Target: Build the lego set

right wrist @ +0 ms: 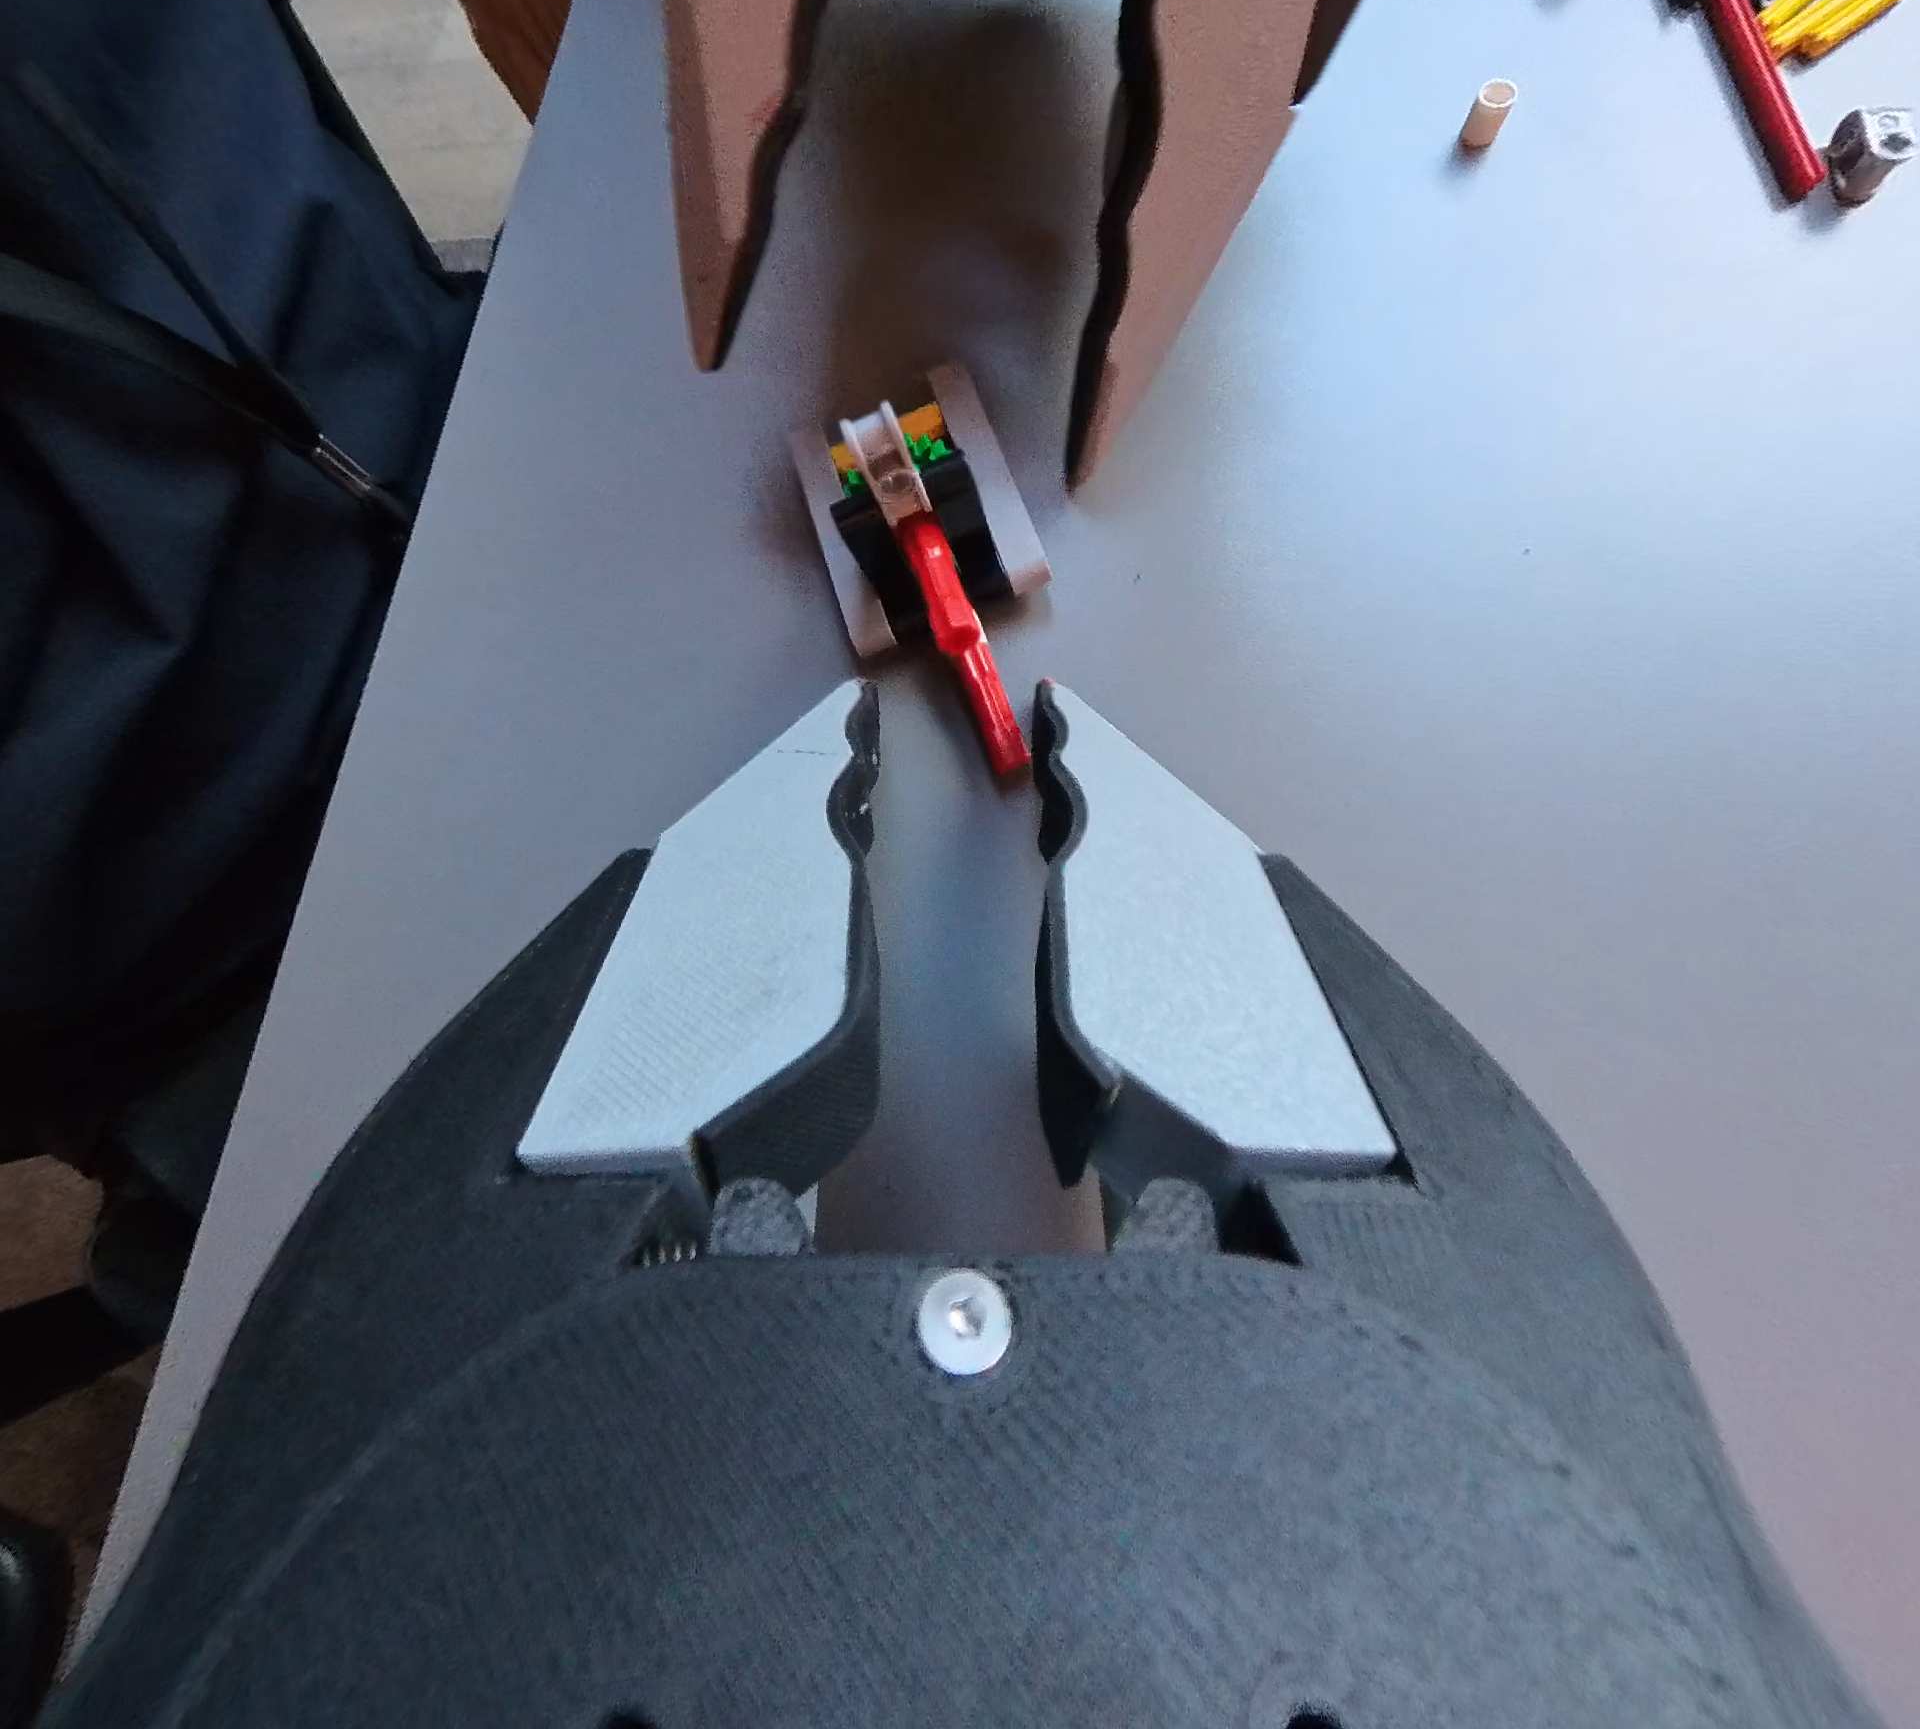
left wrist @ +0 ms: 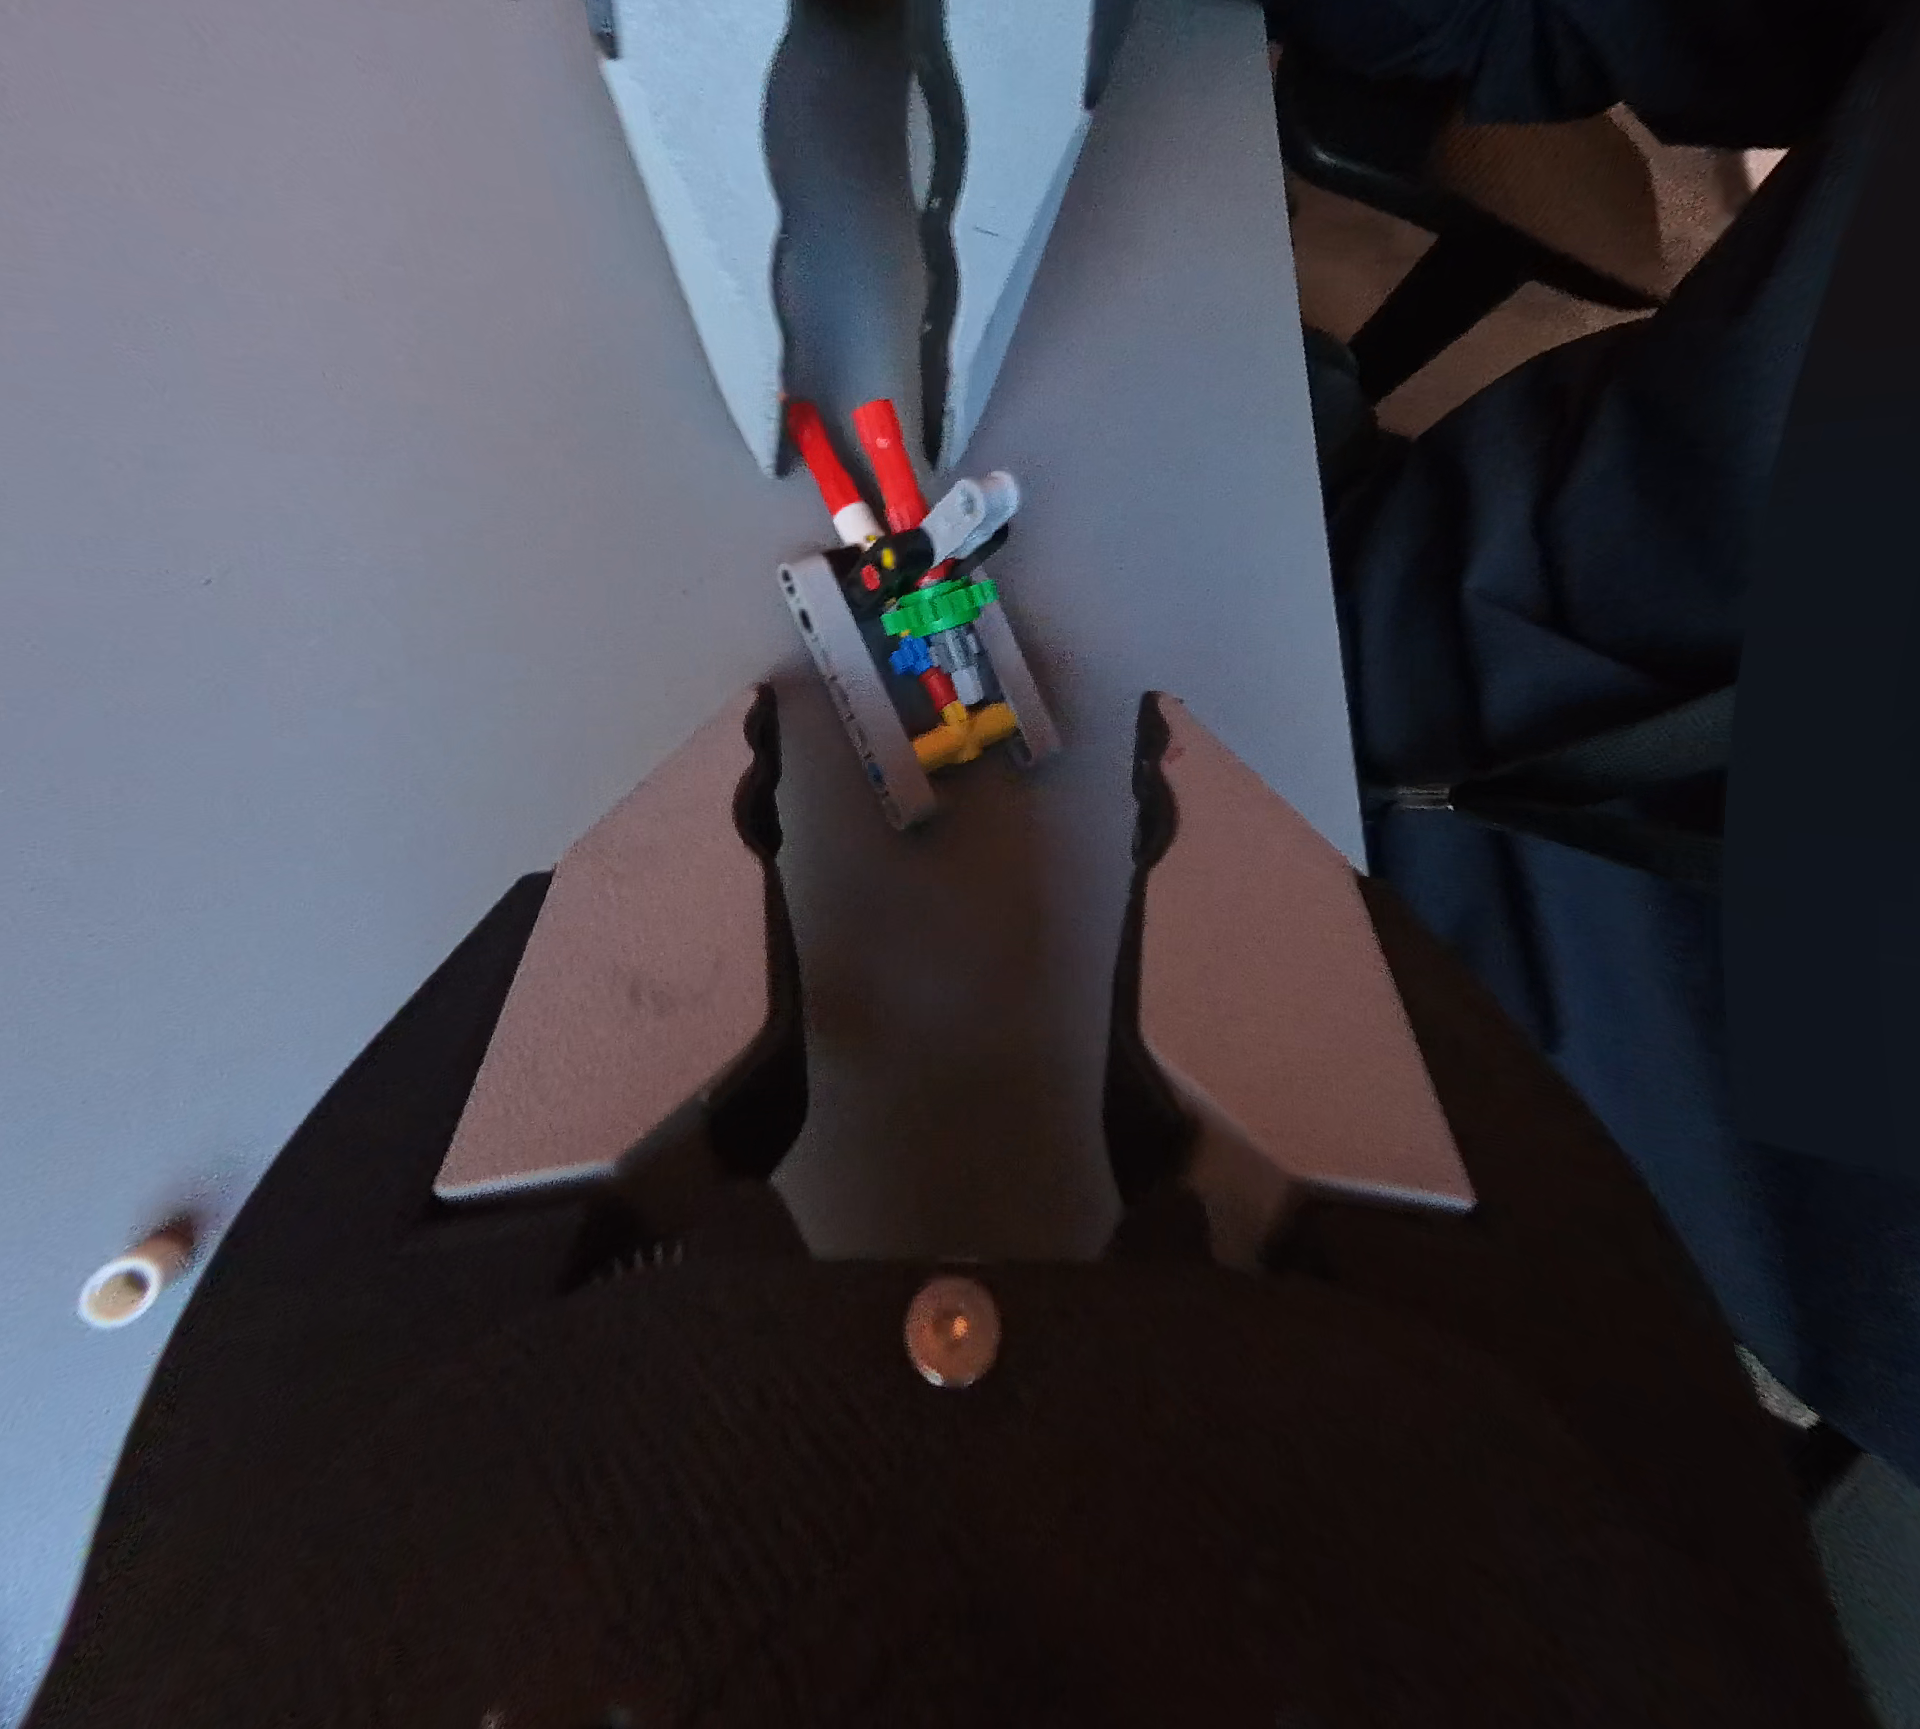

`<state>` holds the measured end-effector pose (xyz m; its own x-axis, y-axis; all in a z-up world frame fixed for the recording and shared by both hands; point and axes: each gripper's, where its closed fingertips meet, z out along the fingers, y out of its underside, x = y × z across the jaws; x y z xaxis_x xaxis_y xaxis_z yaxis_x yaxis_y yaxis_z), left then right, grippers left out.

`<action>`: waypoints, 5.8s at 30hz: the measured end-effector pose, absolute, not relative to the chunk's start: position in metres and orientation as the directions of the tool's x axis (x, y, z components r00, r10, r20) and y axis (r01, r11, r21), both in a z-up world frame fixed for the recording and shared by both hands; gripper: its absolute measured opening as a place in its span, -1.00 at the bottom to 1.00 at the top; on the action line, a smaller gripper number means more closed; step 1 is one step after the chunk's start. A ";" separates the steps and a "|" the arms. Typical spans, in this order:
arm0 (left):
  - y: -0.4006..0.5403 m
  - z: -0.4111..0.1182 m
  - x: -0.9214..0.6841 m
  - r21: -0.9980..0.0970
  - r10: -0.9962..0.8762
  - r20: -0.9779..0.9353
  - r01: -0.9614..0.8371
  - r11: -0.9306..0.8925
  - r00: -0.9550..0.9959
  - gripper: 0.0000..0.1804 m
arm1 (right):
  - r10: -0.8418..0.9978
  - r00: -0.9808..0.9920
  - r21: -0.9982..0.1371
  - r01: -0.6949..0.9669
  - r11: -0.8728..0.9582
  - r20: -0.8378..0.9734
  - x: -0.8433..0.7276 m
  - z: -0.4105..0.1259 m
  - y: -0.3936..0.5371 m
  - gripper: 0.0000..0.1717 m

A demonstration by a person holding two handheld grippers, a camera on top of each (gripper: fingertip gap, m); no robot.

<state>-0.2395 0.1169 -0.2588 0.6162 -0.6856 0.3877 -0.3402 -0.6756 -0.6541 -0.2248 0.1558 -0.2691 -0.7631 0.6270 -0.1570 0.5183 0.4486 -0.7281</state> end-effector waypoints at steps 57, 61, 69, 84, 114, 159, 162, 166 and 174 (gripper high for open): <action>0.127 -0.273 -0.229 -0.672 -0.717 0.062 -0.502 -0.544 0.695 -0.56 | 0.637 -0.745 -0.689 0.569 0.449 -0.200 -0.217 -0.255 0.152 -1.00; 0.128 -0.273 -0.228 -0.682 -0.723 0.054 -0.503 -0.530 0.688 -0.55 | 0.630 -0.736 -0.679 0.597 0.427 -0.250 -0.214 -0.258 0.152 -1.00; 0.129 -0.273 -0.227 -0.691 -0.728 0.052 -0.502 -0.520 0.684 -0.55 | 0.638 -0.738 -0.703 0.572 0.422 -0.218 -0.204 -0.262 0.168 -0.83; 0.130 -0.272 -0.227 -0.703 -0.724 0.086 -0.474 -0.531 0.684 -0.56 | 0.611 -0.741 -0.678 0.603 0.421 -0.279 -0.196 -0.272 0.164 -1.00; 0.130 -0.272 -0.227 -0.692 -0.723 0.099 -0.474 -0.544 0.684 -0.56 | 0.630 -0.724 -0.705 0.601 0.375 -0.282 -0.198 -0.270 0.161 -1.00; 0.116 -0.265 -0.238 -0.663 -0.674 0.444 -0.290 -0.690 0.590 -0.83 | 0.601 -0.749 -0.715 0.580 0.391 -0.278 -0.197 -0.271 0.157 -1.00; 0.112 -0.267 -0.233 -0.646 -0.672 0.472 -0.295 -0.704 0.571 -0.92 | 0.592 -0.753 -0.727 0.573 0.378 -0.285 -0.198 -0.267 0.155 -1.00; 0.109 -0.266 -0.228 -0.645 -0.681 0.481 -0.303 -0.702 0.552 -0.91 | 0.599 -0.748 -0.714 0.584 0.386 -0.287 -0.198 -0.270 0.155 -1.00; 0.105 -0.259 -0.224 -0.609 -0.633 0.600 -0.233 -0.758 0.489 -0.79 | 0.596 -0.746 -0.718 0.586 0.376 -0.296 -0.198 -0.269 0.155 -1.00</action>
